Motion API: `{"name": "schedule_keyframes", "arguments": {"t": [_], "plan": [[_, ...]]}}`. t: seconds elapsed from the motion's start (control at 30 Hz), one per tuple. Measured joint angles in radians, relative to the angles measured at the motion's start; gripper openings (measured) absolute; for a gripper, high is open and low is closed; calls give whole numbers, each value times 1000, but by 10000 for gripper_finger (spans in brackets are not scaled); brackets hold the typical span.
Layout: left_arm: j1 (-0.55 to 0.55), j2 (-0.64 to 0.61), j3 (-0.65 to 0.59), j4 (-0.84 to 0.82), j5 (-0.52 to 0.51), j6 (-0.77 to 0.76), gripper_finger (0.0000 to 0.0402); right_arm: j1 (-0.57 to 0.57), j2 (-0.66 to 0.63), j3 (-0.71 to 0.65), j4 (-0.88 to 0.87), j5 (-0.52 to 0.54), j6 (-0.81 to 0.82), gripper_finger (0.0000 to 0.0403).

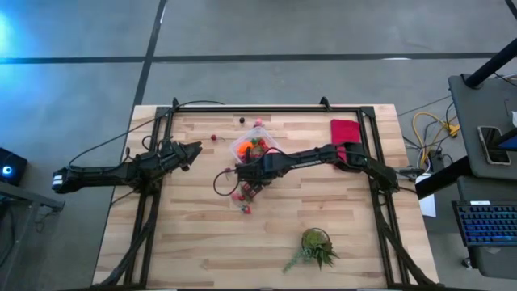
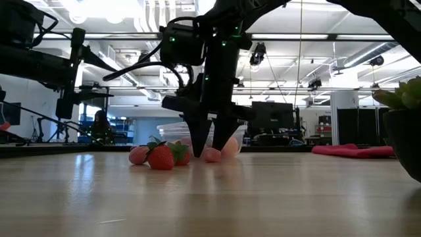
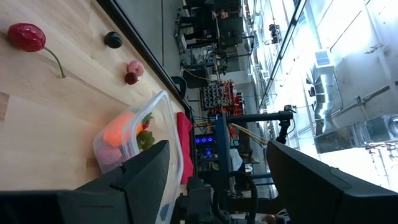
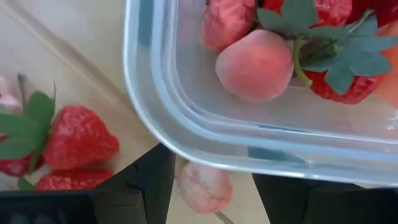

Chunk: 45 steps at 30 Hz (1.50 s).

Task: Pick and placing Produce into tupperware
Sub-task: Put the pink apricot into the transparent container

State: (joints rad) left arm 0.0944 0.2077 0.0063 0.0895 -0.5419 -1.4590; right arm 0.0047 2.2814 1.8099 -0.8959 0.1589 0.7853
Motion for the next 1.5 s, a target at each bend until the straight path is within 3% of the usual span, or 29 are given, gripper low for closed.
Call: {"name": "schedule_keyframes", "arguments": {"t": [0.73,1.23,1.5], "plan": [[0,0,0,0,0,0,255,-3,0,-21,-6,-53,53,187],[0,1,0,0,0,0,255,-3,-1,-22,-43,-68,53,113],[0,0,0,0,0,0,255,11,-22,4,-62,-106,53,104]]}}
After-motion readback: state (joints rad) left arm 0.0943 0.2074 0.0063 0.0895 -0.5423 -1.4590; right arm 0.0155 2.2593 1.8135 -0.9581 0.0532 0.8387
